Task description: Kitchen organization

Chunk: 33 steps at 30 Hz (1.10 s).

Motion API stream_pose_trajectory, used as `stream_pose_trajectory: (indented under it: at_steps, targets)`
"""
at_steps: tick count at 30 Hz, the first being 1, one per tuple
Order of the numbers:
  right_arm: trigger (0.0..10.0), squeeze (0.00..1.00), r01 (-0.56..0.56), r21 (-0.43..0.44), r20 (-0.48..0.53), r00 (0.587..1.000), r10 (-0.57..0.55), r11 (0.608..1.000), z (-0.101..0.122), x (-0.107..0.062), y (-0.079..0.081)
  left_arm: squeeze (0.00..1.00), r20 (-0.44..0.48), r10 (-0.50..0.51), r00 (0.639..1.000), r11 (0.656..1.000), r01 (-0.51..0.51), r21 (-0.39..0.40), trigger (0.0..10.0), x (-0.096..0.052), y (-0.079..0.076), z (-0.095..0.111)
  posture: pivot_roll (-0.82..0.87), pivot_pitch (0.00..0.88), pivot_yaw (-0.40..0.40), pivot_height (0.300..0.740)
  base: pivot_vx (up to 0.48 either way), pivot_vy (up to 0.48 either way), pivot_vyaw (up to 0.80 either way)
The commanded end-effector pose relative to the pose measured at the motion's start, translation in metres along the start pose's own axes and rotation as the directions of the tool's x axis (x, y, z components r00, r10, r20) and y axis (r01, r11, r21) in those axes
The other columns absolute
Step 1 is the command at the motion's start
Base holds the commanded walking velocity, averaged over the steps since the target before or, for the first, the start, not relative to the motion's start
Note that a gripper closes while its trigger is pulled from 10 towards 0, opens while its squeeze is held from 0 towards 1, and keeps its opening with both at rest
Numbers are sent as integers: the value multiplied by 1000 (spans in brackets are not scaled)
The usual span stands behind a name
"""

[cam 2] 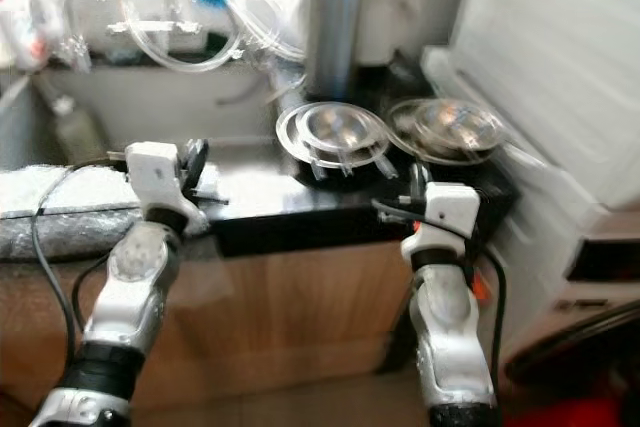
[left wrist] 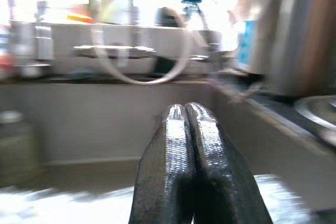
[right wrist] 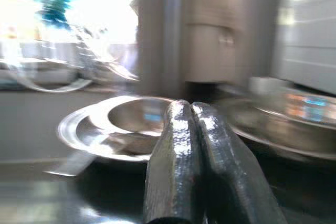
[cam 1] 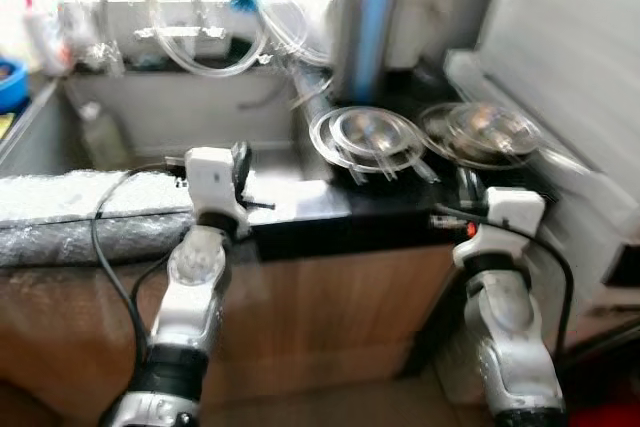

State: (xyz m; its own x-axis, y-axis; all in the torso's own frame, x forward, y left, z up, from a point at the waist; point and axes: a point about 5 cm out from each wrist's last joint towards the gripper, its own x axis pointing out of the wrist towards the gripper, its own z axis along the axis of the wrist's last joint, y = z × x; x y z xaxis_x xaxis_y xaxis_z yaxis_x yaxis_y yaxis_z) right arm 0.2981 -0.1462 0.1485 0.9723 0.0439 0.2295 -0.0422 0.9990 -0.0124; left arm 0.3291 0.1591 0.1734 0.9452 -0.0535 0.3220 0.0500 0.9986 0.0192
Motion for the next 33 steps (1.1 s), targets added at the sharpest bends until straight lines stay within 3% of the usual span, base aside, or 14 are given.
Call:
stream_pose_trajectory:
  at_steps: [1, 6, 18, 27, 33]
  targets:
    - [10000, 0, 13, -12, 4, 1000, -13, 1000, 1, -1, -8, 0, 4, -18, 1000, 1000, 18, -17, 10000, -1, -9, -1, -121, 0, -68, 740, 0, 0, 600]
    - [10000, 0, 12, -16, 8, 1000, -12, 1000, 2, -2, -8, 0, 8, -22, 1000, 999, 23, -24, 10000, -1, -11, -1, -120, 0, -57, 740, 0, 0, 619]
    - [10000, 0, 43, 3, 18, 999, -43, 999, 2, -4, -9, 0, 10, -67, 998, 997, 67, -28, 10000, 3, -17, 0, -123, 0, -42, 740, 0, 0, 0]
    - [10000, 0, 136, -26, 73, 988, -134, 990, 15, 1, -20, 0, 19, -94, 995, 993, 95, -66, 10000, 7, -22, 4, -128, 0, -41, 740, 0, 0, 0]
    - [10000, 0, 138, -1, 34, 990, -138, 990, 9, -1, -18, 0, 8, -93, 996, 993, 94, -69, 10000, 9, -22, 3, -123, 0, -41, 740, 0, 0, 0]
